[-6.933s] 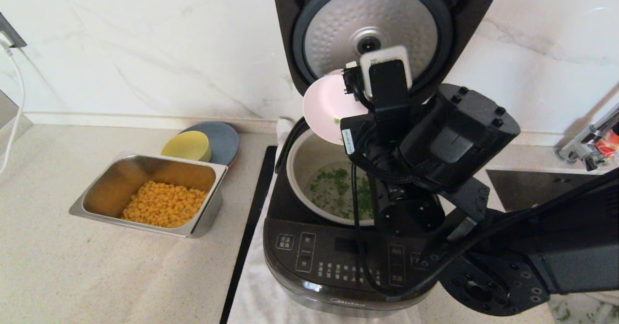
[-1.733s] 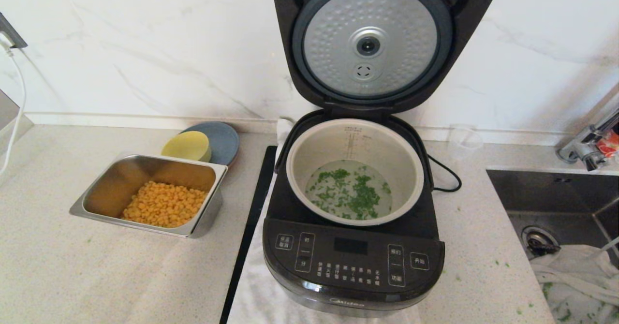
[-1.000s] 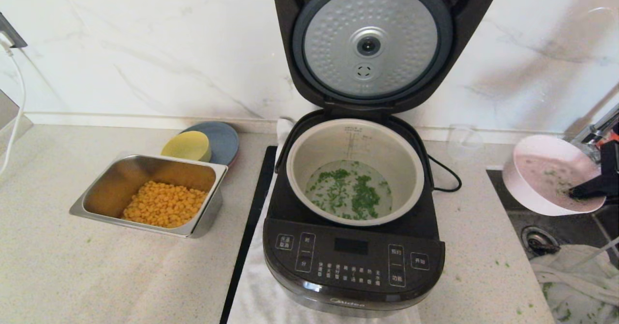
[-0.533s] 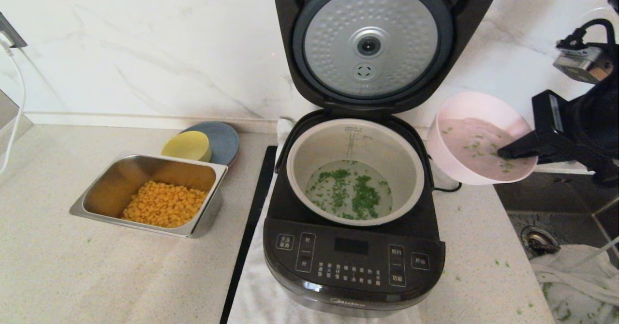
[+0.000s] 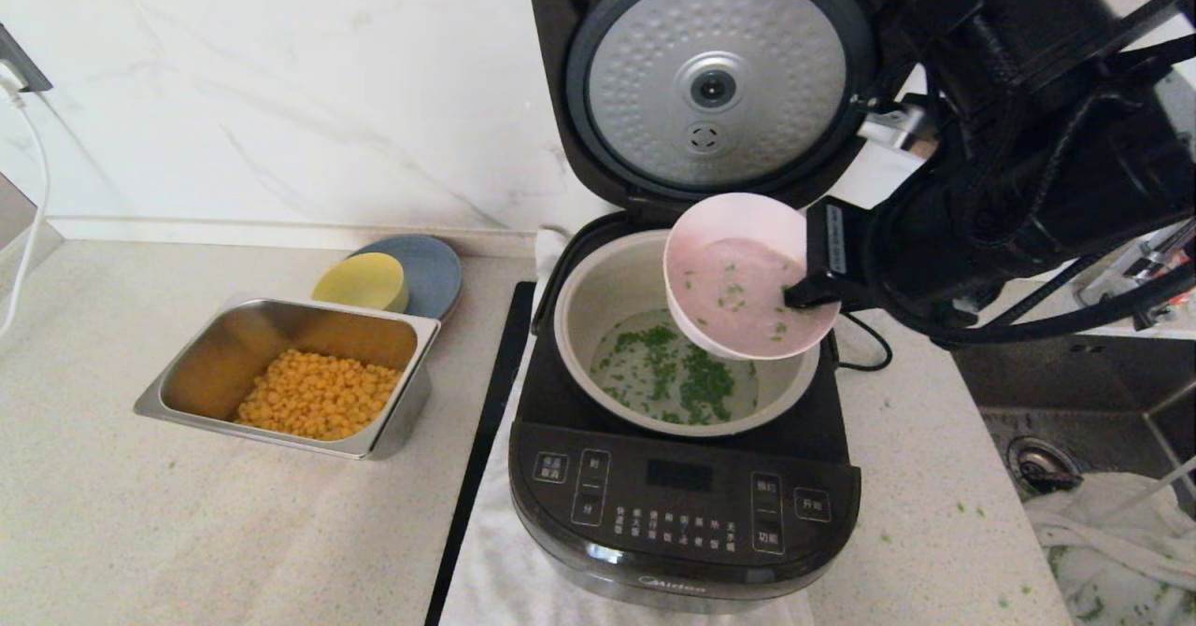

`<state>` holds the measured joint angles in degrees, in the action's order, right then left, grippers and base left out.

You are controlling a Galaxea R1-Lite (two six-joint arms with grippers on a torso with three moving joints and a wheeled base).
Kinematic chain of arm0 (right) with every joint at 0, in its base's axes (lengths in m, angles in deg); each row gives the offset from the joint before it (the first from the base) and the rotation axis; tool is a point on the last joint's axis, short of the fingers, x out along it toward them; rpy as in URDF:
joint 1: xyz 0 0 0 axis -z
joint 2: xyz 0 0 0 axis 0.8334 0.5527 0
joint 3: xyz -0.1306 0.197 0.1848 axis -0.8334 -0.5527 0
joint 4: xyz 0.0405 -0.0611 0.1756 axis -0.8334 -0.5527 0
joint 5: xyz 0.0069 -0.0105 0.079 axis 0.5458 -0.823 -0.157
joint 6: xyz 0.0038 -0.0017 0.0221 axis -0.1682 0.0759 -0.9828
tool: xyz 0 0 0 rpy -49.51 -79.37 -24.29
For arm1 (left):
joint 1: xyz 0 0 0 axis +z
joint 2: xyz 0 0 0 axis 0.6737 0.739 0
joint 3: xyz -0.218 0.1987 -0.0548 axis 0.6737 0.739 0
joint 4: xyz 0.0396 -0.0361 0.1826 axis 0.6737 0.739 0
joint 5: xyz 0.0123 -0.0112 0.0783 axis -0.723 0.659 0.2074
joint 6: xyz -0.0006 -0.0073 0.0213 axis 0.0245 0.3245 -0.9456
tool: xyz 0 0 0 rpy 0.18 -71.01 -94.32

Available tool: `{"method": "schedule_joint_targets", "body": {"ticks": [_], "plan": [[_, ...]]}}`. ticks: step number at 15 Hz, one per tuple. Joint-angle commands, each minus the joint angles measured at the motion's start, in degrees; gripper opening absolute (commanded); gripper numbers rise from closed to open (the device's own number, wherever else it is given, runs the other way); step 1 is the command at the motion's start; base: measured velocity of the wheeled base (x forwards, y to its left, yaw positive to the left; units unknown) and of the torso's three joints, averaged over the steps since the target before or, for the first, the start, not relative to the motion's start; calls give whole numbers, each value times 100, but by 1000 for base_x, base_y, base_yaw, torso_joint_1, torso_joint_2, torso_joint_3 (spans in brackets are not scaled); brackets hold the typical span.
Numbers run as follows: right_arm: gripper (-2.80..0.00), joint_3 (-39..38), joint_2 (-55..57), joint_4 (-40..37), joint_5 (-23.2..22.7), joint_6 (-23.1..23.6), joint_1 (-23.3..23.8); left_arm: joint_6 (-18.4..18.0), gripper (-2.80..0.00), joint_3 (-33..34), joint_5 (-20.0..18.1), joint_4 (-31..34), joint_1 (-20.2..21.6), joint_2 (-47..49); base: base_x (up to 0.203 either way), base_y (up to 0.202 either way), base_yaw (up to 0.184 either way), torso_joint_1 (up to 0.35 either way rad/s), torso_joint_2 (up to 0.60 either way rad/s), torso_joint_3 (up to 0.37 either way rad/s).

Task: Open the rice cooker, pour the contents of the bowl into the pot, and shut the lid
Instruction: Pour the water from the bowl into the rice cooker

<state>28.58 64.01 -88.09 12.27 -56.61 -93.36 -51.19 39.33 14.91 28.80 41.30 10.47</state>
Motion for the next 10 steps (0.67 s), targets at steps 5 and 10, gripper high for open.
{"method": "schedule_joint_targets", "body": {"ticks": [5, 10], "plan": [[-280, 7, 634, 575, 682, -22, -360, 0, -280, -2, 3, 2, -1, -13, 0, 0, 0, 0, 0, 0], [-280, 6, 959, 1130, 1548, -13, -529, 0, -280, -2, 3, 2, -5, -13, 0, 0, 0, 0, 0, 0]]}}
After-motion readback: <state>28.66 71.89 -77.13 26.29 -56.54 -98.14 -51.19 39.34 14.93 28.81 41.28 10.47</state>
